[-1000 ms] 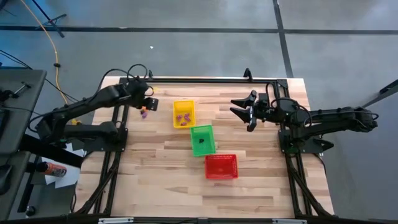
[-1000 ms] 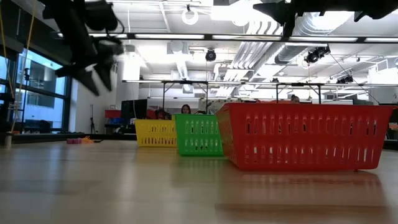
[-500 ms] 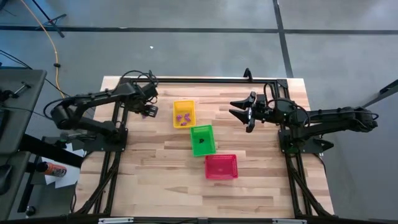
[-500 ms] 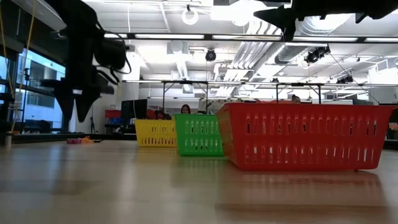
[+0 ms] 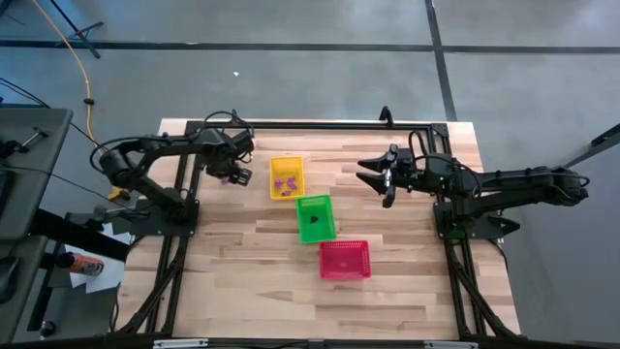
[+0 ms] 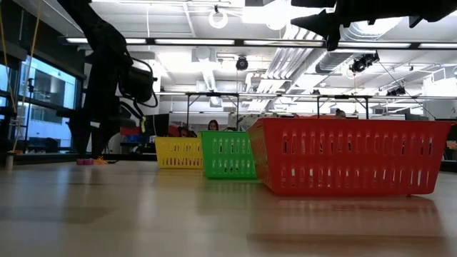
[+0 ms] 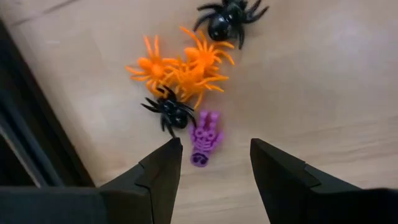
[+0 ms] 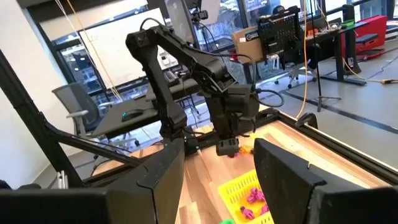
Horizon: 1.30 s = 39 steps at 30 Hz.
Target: Sort Halloween decoration
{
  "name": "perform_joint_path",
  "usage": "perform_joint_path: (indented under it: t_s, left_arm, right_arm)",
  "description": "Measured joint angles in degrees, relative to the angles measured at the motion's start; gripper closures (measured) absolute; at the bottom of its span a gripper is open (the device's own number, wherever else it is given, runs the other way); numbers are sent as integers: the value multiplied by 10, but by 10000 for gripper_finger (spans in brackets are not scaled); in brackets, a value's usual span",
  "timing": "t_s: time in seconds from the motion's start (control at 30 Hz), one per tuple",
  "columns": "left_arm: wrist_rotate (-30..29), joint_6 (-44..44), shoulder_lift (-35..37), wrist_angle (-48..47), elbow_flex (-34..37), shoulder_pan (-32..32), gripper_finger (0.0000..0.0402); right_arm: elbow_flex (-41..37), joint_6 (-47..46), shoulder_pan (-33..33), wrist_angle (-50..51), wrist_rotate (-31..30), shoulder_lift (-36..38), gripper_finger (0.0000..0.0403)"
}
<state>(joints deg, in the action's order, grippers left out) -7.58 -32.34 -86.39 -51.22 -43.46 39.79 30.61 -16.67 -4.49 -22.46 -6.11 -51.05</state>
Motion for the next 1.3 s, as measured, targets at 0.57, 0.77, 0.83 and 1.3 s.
perform_joint_path:
  t_s: [0.57,0.77,0.83,1.3]
  left_arm:
    - [41,27,-49,2,-1,0,321]
    - [65,41,-39,0,-1,0,392]
    - [108,41,-24,-5,2,-1,388]
    - [272,91,239,212,2,-76,397]
  right_arm:
    - [0,0,0,5,0,0,215]
    - [0,0,0,5,0,0,215]
    - [0,0,0,5,0,0,215]
    - [0,0,0,4,-3,0,215]
